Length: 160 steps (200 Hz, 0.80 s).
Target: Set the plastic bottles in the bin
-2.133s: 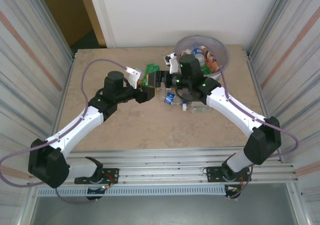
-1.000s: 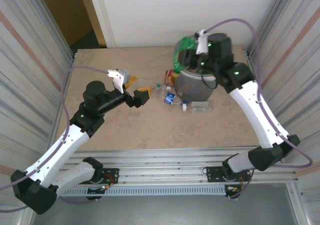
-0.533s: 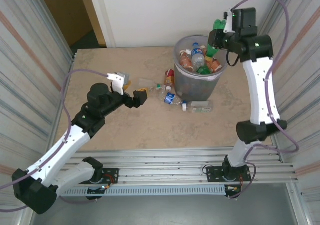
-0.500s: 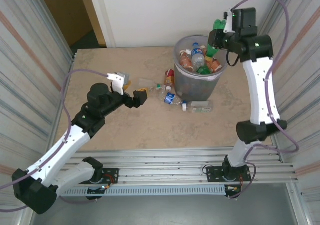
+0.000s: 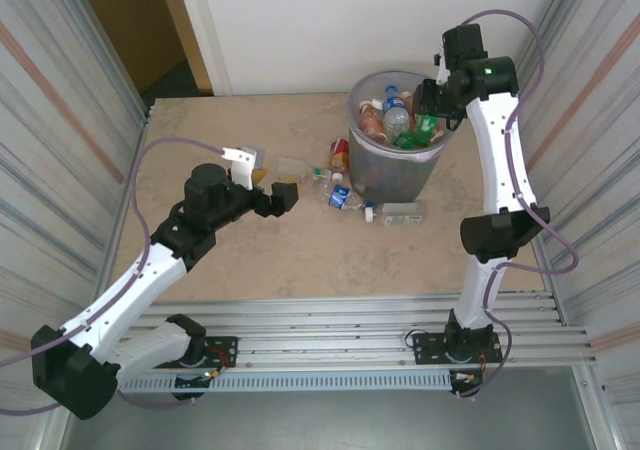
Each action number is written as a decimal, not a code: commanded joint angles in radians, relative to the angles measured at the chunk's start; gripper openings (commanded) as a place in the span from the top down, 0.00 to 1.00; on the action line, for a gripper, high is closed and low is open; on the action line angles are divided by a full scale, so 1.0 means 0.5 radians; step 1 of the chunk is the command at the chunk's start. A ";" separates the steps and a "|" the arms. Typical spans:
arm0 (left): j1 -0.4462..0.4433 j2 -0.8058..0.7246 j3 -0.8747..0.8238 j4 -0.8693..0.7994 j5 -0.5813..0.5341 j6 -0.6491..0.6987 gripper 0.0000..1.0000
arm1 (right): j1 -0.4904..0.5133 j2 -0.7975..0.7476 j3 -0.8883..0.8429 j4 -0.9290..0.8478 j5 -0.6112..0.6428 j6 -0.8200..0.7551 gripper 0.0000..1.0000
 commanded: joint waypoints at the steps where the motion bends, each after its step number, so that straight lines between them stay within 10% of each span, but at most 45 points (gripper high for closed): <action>1: 0.022 0.012 0.002 0.027 0.030 -0.029 0.01 | 0.001 0.055 0.064 -0.015 0.007 -0.032 0.41; 53: 0.023 0.023 -0.002 0.033 0.040 -0.043 0.01 | -0.001 0.052 0.062 0.100 -0.127 -0.016 0.36; 160: 0.022 0.036 -0.030 0.077 0.077 -0.089 0.01 | -0.009 0.175 -0.013 0.320 -0.150 0.029 0.62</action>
